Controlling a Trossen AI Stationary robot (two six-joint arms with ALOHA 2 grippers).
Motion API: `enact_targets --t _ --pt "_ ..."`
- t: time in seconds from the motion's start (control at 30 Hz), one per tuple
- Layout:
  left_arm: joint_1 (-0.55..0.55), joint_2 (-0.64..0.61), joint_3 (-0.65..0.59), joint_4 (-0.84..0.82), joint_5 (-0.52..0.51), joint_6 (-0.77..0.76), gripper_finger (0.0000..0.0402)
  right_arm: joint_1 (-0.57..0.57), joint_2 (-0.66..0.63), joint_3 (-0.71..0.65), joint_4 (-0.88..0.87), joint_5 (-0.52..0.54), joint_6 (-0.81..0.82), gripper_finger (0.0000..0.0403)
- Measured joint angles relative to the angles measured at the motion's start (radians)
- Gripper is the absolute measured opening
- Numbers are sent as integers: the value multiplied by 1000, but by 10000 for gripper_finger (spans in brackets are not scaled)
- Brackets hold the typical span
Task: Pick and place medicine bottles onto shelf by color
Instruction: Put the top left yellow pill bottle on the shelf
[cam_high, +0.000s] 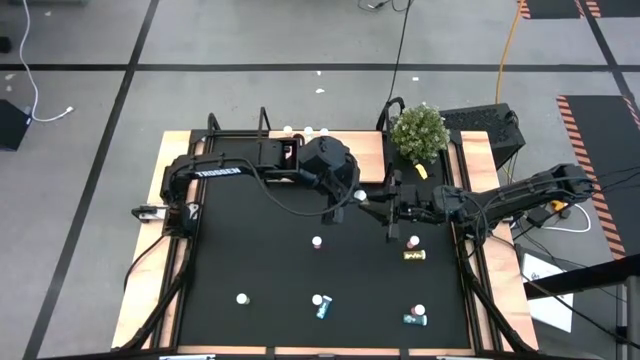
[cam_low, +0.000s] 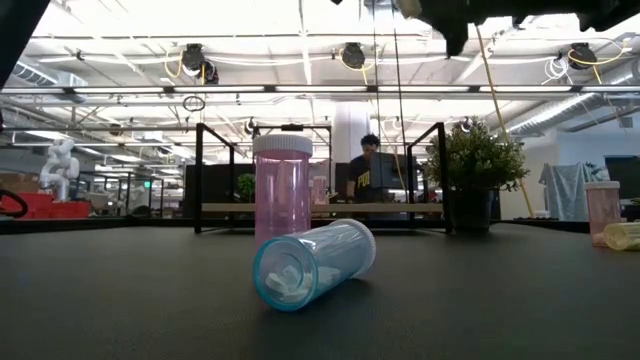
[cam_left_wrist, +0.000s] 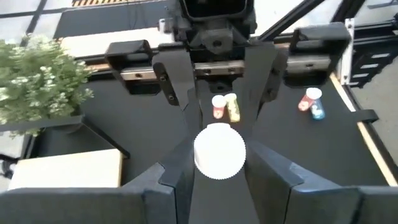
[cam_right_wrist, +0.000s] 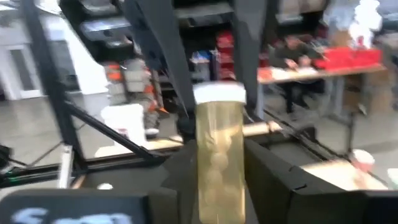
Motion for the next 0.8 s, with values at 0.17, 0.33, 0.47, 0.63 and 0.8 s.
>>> enact_targets --t 0.17,0.33,0.47,0.63,0.8 --pt "36 0 0 -6 -36 2 115 -14 1 -1 -121 205 106 192" --pt "99 -5 2 -14 -39 38 121 -17 -15 -6 -158 241 203 261" --pt "191 -5 2 -17 -44 85 120 -2 -67 -5 -145 147 307 281" --pt "313 38 4 -6 -46 189 119 27 -139 -4 -143 143 371 273" --pt "406 150 3 21 -43 310 119 50 -162 -3 -145 349 331 267"
